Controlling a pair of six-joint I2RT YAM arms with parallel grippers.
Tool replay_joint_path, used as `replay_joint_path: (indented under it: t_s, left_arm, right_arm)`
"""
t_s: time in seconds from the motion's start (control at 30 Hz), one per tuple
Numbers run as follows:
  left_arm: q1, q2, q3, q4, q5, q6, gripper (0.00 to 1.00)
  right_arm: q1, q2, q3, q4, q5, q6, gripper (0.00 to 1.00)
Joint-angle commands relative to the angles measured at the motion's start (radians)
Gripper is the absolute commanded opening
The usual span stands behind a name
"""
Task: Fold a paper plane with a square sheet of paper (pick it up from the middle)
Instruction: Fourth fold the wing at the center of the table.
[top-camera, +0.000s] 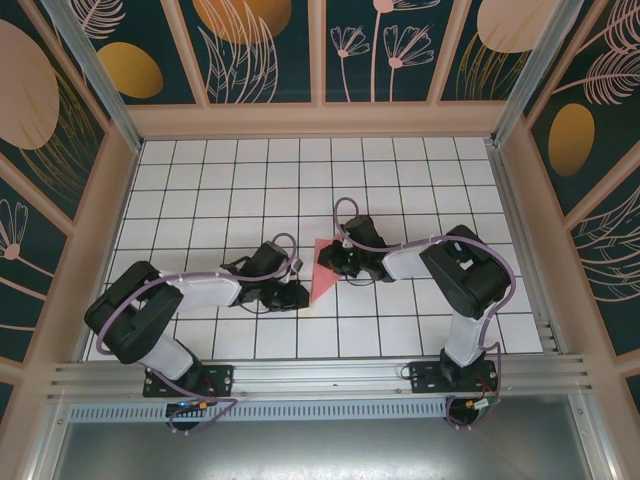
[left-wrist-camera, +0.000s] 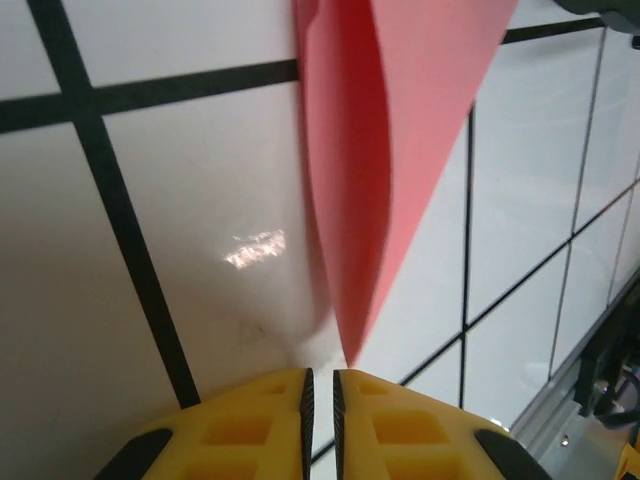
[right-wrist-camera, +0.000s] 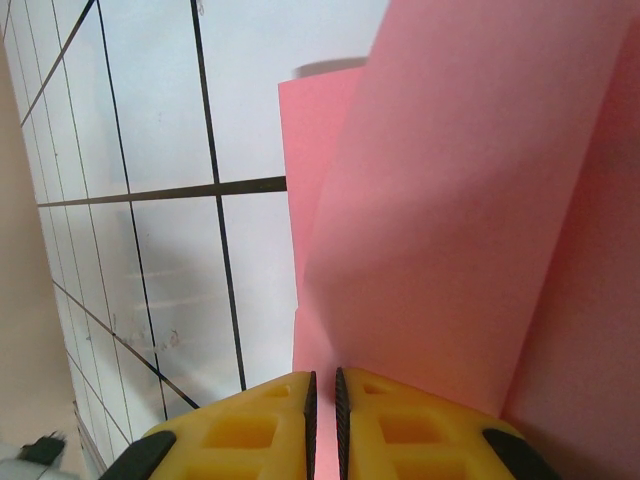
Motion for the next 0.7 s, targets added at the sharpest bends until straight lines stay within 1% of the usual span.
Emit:
replay_joint_path:
  t_s: [0.0, 0.07, 0.17, 0.3, 0.4, 0.47, 0.57, 0.67]
  left_arm:
    - [-0.003, -0.072, 0.028, -0.01, 0.002, -0.014, 0.18]
    - [-0.003, -0.08, 0.043, 0.034, -0.006, -0.043, 0.2]
    - [-0.003, -0.041, 0.076, 0.096, -0.011, -0.076, 0.21]
    - [-0.001, 0.056, 0.117, 0.166, -0.027, -0.099, 0.21]
    - [0.0, 0.126, 0.133, 0.207, -0.018, -0.108, 0.21]
    - [0.0, 0.157, 0.119, 0.236, 0.008, -0.115, 0.21]
    - [0.001, 0.176, 0.077, 0.213, 0.011, -0.108, 0.21]
    - [0.0, 0.174, 0.014, 0.193, 0.03, -0.102, 0.19]
  right_arm:
    - [0.006, 0.085, -0.03, -0.134, 0.087, -0.015, 0.18]
    - [0.006, 0.086, -0.033, -0.131, 0.087, -0.014, 0.18]
    - [0.007, 0.09, -0.032, -0.126, 0.084, -0.014, 0.18]
    - [0.007, 0.091, -0.032, -0.124, 0.084, -0.014, 0.18]
    - [0.007, 0.092, -0.03, -0.124, 0.08, -0.014, 0.17]
    - [0.006, 0.093, -0.028, -0.127, 0.08, -0.015, 0.18]
    - [0.007, 0.089, -0.031, -0.135, 0.085, -0.017, 0.18]
    - [0.007, 0.09, -0.031, -0.138, 0.087, -0.018, 0.18]
